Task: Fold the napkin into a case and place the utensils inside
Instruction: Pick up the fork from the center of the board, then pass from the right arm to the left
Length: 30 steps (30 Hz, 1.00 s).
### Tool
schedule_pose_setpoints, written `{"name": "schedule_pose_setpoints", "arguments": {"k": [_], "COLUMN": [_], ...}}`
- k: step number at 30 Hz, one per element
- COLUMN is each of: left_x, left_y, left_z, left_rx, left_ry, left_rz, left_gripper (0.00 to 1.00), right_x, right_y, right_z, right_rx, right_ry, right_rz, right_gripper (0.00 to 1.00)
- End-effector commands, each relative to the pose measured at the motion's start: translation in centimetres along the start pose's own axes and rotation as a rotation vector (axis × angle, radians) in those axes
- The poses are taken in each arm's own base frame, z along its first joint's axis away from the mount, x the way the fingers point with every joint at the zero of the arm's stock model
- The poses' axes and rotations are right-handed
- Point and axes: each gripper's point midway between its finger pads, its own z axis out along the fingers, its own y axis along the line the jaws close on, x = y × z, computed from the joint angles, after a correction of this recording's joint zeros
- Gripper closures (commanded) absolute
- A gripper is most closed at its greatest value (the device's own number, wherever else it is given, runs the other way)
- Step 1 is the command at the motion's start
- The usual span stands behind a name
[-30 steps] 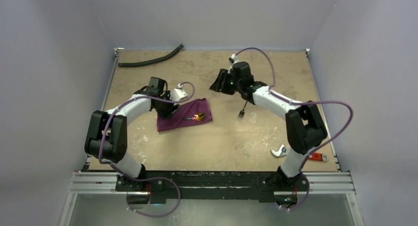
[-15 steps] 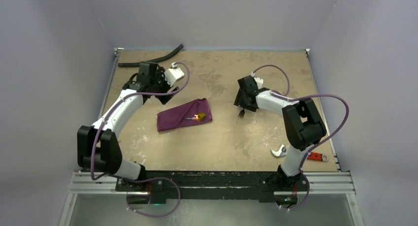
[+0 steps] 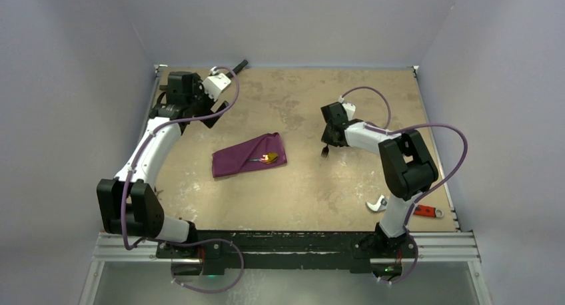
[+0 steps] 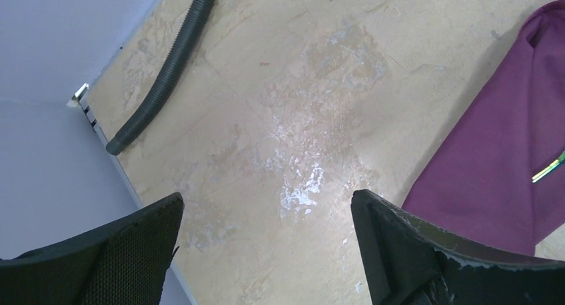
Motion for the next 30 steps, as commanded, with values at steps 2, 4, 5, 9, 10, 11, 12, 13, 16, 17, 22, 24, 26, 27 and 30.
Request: {"name": "schedule_pose_setpoints", "arguments": {"k": [2, 4, 5, 9, 10, 11, 12, 13, 16, 17, 22, 24, 26, 27, 30], "left_x": [-2.2, -2.5, -2.7, -3.7, -4.1, -4.5, -5.0, -5.3, -6.4, -6.7, -7.5, -7.2, -7.3, -7.5, -7.9], "left_y": [-0.3, -1.5, -2.1, -4.8, -5.3, -5.9, -6.4, -6.7, -7.5, -7.9, -9.2, -9.5, -9.3, -9.1, -9.6], "left_z": [-0.4, -0.2, -0.1, 0.0, 0.0, -0.1, -0.2, -0.3, -0.7, -0.8, -2.0, -2.2, -2.5, -2.7, -3.8], "left_rx": [0.074, 0.136, 0.165, 0.271, 0.293, 0.322, 0.352, 0.376, 0.424, 0.439, 0.474, 0.442, 0.367, 0.325, 0.251], "left_ry": [-0.068, -0.081, -0.089, -0.127, -0.142, -0.166, -0.195, -0.223, -0.322, -0.357, -0.524, -0.552, -0.577, -0.599, -0.667], "left_rz": [0.004, -0.006, -0.008, 0.003, 0.014, 0.029, 0.050, 0.080, 0.226, 0.281, 0.666, 0.850, 1.007, 1.062, 1.211], "left_gripper": [0.04, 0.03, 0.03, 0.02, 0.01, 0.02, 0.02, 0.01, 0.02, 0.02, 0.02, 0.01, 0.01, 0.01, 0.01], "right_x": [-0.4, -1.6, -2.0, -4.1, -4.5, -4.7, -4.7, -4.6, -3.2, -2.7, -1.0, -0.8, -0.5, 0.0, 1.0], "right_y": [0.6, 1.5, 1.9, 4.5, 5.1, 5.7, 6.4, 7.1, 9.4, 10.3, 14.8, 16.1, 17.4, 17.7, 19.3], "right_z": [-0.2, -1.1, -1.6, -5.0, -5.8, -6.6, -7.4, -8.1, -10.4, -11.3, -17.3, -19.5, -21.4, -21.8, -23.2], "right_rx": [-0.018, -0.047, -0.061, -0.182, -0.208, -0.241, -0.277, -0.316, -0.446, -0.489, -0.767, -0.873, -0.955, -0.978, -1.028], "right_ry": [-0.007, -0.042, -0.057, -0.138, -0.151, -0.159, -0.163, -0.159, -0.113, -0.098, -0.052, -0.033, -0.006, 0.021, 0.061], "right_rz": [-0.056, -0.076, -0.089, -0.141, -0.152, -0.171, -0.194, -0.220, -0.309, -0.338, -0.462, -0.488, -0.516, -0.534, -0.580], "right_gripper": [1.00, 1.00, 1.00, 1.00, 1.00, 1.00, 1.00, 1.00, 1.00, 1.00, 1.00, 1.00, 1.00, 1.00, 1.00]}}
